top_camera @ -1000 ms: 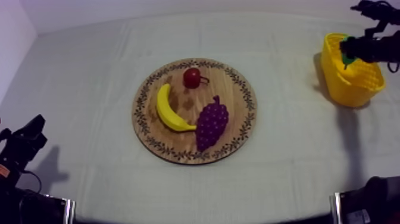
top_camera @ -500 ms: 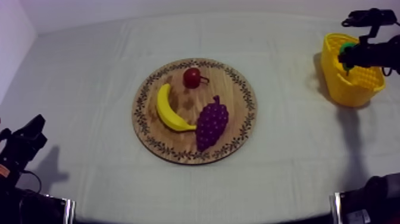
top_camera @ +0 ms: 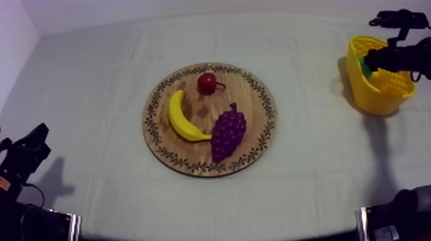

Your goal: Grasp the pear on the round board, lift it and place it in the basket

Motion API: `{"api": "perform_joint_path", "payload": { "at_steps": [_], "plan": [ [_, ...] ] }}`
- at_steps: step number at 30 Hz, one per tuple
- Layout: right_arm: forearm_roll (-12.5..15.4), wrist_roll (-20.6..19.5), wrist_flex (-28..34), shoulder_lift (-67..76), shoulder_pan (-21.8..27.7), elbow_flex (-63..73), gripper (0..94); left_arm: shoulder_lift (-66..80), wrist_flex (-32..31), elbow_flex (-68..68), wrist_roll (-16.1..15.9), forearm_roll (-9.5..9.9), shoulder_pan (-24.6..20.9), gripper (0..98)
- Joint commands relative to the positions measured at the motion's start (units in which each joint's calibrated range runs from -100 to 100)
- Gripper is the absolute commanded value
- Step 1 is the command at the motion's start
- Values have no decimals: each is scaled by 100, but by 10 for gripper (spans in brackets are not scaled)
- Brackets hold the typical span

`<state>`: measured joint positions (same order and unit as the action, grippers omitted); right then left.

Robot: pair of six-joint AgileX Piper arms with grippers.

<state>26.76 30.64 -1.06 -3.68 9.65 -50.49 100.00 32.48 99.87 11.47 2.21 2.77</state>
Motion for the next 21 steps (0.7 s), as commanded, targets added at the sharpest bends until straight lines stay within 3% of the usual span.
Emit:
{"api": "perform_joint_path", "payload": {
  "at_steps": [1, 6, 15, 21],
  "plan": [
    [7, -5, -9, -9, 7, 13, 597, 0, 1, 2, 0, 2, 1, 1],
    [8, -3, -19, 7, 29, 52, 495, 0, 1, 2, 2, 2, 1, 1],
    [31, 134, 65, 239, 8, -33, 90, 0, 1, 2, -1, 2, 1, 1],
    [48, 127, 243, 662, -19, -231, 14, 0, 1, 2, -2, 2, 1, 1]
  ]
}}
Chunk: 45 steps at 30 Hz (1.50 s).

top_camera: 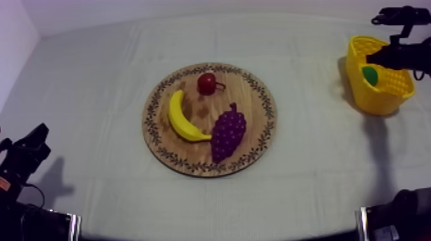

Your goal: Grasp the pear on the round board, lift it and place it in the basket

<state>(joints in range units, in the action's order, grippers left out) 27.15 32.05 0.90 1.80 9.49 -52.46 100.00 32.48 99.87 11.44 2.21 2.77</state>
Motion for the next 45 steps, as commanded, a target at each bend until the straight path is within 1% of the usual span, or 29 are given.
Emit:
{"api": "perform_joint_path", "payload": {
  "at_steps": [1, 4, 9, 13, 17, 27, 32, 34, 41, 45],
  "plan": [
    [11, -22, 96, 217, -4, -82, 11, 0, 1, 2, 1, 2, 1, 1],
    [32, -30, 185, 540, -31, -292, 7, 0, 1, 2, 2, 2, 1, 1],
    [66, -17, 153, 1072, -154, -857, 4, 0, 1, 2, 4, 2, 1, 1],
    [139, 22, 227, 1631, -217, -1323, 4, 0, 1, 2, 2, 2, 1, 1],
    [217, 80, 305, 2316, -247, -1800, 4, 0, 1, 2, 1, 2, 1, 1],
    [305, 85, 253, 4088, -303, -3107, 4, 0, 1, 2, 4, 2, 1, 1],
    [324, 110, 284, 5200, -369, -3747, 4, 0, 1, 2, 3, 2, 1, 1],
    [325, 142, 459, 5688, -340, -3924, 4, 0, 1, 2, 4, 2, 1, 1],
    [317, 171, 1372, 6921, 17, -4098, 4, 0, 1, 2, 2, 2, 1, 1],
    [316, 143, 1692, 7454, 90, -4118, 4, 0, 1, 2, 3, 2, 1, 1]
  ]
}}
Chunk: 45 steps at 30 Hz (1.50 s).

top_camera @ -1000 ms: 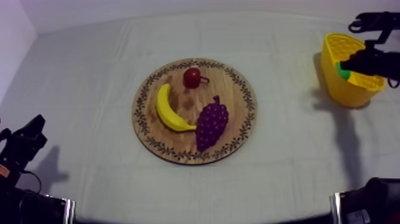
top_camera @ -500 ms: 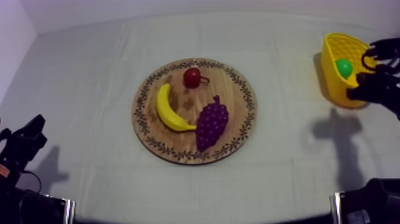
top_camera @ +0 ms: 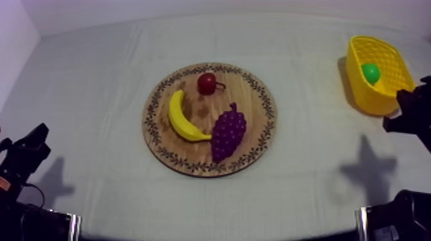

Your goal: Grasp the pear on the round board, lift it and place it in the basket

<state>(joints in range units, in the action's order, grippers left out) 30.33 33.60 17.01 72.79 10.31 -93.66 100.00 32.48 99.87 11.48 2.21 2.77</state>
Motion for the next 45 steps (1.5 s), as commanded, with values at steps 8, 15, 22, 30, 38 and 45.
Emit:
{"api": "perform_joint_path", "payload": {
  "at_steps": [8, 15, 22, 30, 38, 45],
  "plan": [
    [-60, 25, 355, 1484, 2, -116, 4, 0, 1, 2, 1, 2, 1, 1],
    [-910, -751, 1105, 2199, -16, -228, 3, 0, 1, 2, 2, 2, 1, 1],
    [-1355, -1424, 1819, 2283, 80, -236, 2, 0, 1, 2, -1, 2, 1, 1],
    [-2086, -2079, 2362, 2296, 24, -268, 3, 0, 1, 2, 0, 2, 1, 1],
    [-2842, -2840, 2423, 2297, -333, -416, 4, 0, 1, 2, 1, 2, 1, 1],
    [-2885, -2644, 2347, 2296, -328, -544, 7, 0, 1, 2, 2, 2, 1, 1]
  ]
}}
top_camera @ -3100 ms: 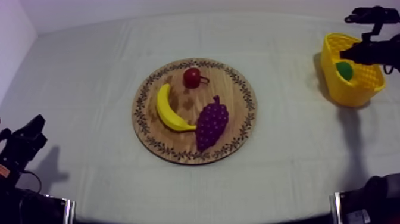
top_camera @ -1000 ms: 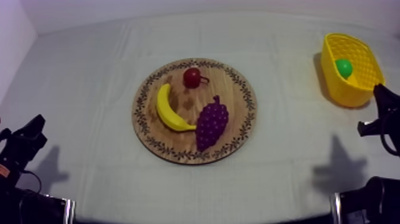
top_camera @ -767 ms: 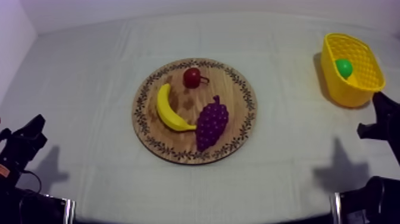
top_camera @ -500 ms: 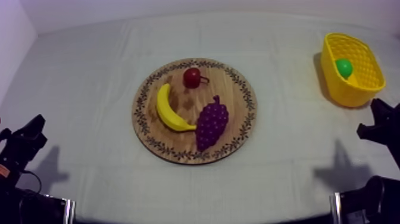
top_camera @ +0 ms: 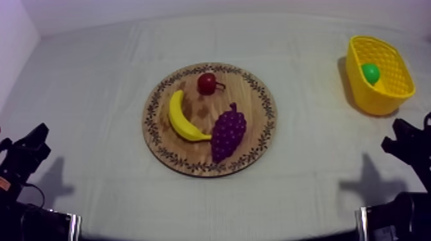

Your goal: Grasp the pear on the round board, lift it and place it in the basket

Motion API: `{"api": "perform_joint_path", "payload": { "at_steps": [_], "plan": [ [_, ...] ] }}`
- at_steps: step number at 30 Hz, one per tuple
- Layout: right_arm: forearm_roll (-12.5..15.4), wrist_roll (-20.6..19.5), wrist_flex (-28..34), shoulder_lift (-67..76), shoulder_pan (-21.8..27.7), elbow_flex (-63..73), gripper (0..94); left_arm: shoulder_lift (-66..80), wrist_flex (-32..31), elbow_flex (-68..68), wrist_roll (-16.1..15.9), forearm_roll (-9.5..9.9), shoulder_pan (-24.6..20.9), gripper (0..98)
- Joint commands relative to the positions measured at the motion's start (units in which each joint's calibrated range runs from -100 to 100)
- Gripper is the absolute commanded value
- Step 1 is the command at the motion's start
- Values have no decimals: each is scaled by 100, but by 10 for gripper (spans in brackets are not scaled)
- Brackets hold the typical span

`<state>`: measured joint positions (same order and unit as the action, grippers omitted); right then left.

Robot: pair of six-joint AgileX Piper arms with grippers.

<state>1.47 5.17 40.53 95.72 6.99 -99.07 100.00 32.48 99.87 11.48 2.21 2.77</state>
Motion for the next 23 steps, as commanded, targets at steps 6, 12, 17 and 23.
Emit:
{"api": "perform_joint_path", "payload": {
  "at_steps": [6, 12, 17, 23],
  "plan": [
    [-6, 455, -156, 4, 6, -45, 4, 0, 1, 2, 1, 2, 1, 1],
    [-8, 632, -215, 4, 6, -58, 3, 0, 1, 2, -1, 2, 1, 1],
    [-8, 656, -221, 4, 6, -59, 3, 0, 1, 2, -1, 2, 1, 1],
    [-8, 662, -222, 4, 6, -60, 3, 0, 1, 2, 0, 2, 1, 1]
  ]
}}
